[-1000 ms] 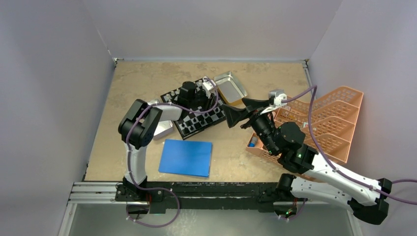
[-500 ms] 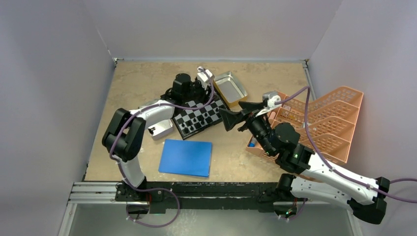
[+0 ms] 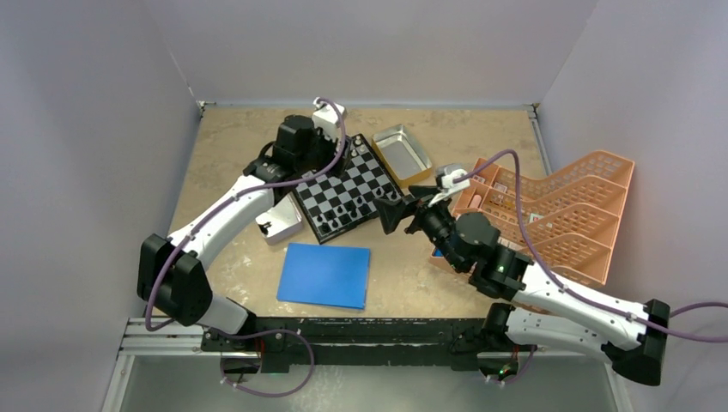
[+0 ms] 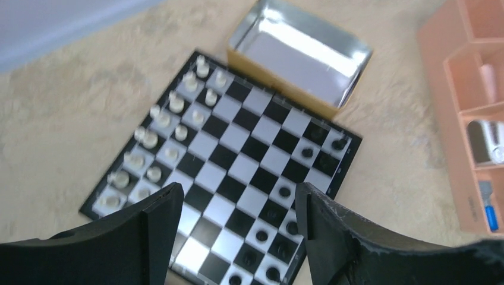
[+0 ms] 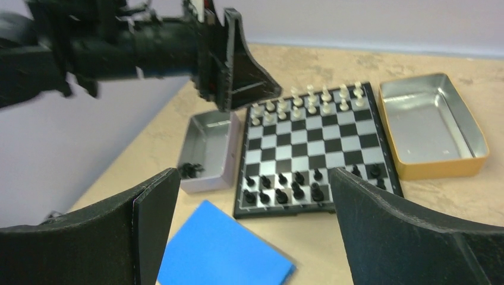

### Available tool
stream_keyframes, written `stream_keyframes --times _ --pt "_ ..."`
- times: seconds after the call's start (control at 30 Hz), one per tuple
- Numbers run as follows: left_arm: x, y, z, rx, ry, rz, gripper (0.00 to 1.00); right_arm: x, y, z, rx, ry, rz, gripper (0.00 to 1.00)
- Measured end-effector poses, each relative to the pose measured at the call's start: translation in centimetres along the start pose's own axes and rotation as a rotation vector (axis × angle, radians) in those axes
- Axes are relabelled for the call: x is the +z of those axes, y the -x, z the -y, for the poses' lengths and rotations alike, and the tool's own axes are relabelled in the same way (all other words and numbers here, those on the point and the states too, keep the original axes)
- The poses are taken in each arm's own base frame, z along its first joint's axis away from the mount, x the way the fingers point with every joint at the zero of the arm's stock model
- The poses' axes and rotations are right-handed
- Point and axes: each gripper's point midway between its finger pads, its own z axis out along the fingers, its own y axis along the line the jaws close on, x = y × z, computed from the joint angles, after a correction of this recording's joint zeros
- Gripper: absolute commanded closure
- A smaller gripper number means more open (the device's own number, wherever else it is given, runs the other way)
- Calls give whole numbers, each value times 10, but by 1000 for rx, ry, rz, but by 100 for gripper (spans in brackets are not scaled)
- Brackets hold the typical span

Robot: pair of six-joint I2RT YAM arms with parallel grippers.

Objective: Set up the chess pieces on the board
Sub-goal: Pick up the chess piece from the storage box.

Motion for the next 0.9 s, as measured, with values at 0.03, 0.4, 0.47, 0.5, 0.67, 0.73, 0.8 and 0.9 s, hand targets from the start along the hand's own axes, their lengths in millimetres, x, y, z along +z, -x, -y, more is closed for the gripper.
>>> stream_keyframes --times 0.03,0.4,0.47,0.5,0.67,0.73,0.8,0.9 --pt "-2 -6 -4 -11 23 -32 30 3 -8 3 -12 -16 -21 1" --pt "-62 -89 -16 -203 142 -306 25 15 -73 40 -55 -198 -136 1" --pt "-72 -85 -17 -235 140 -300 24 14 -82 44 -42 -212 -151 1" --pt "-77 -85 -17 -251 137 -299 24 13 -88 46 -34 -217 -160 1" --pt "-103 -97 -6 -304 88 -285 22 10 -106 51 2 -239 -194 1" --pt "-114 -101 0 -329 61 -268 22 10 -109 53 19 -251 -201 1" --pt "-125 -106 6 -346 36 -250 23 9 -111 57 30 -267 -209 1" --pt "-135 -108 9 -364 32 -228 27 9 -113 67 39 -301 -216 1"
